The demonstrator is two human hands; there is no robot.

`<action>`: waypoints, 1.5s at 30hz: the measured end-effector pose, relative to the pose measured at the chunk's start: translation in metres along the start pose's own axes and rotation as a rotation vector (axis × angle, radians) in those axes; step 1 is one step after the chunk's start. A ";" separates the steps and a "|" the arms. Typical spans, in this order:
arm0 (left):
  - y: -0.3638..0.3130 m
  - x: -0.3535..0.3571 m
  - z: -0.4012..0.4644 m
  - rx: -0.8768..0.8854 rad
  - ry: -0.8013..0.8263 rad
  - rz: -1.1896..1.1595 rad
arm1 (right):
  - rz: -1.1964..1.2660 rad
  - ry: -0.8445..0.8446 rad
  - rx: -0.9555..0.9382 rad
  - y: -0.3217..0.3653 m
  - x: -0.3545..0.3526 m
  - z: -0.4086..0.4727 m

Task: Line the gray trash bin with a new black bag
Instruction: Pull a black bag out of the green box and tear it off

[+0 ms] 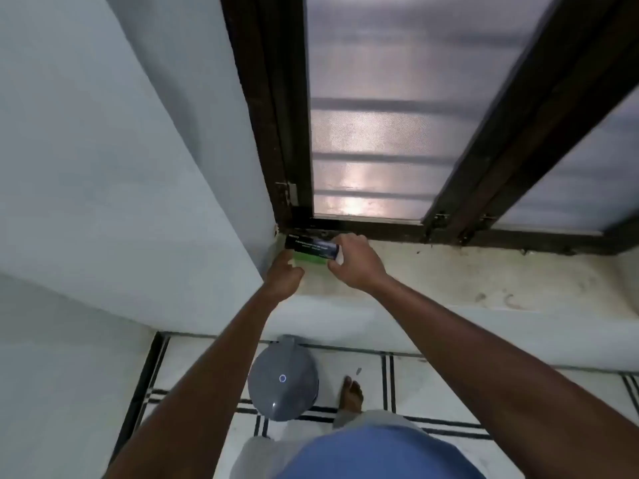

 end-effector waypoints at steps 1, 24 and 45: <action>0.001 0.002 -0.001 -0.019 0.015 -0.004 | -0.103 0.055 -0.039 0.005 0.006 0.008; -0.034 -0.019 -0.012 0.335 0.003 0.136 | 0.496 -0.061 0.090 0.009 0.013 -0.018; -0.064 -0.024 0.008 0.443 0.032 0.209 | 0.376 0.007 0.112 0.004 -0.002 -0.018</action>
Point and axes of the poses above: each hand's wrist, its own z-axis towards the middle knuckle, its own x-axis out of the palm, y = z × x, the point moved 6 cm from there along z, towards the middle knuckle, and after that the axes turned 15 degrees about z, right-handed, at the moved point
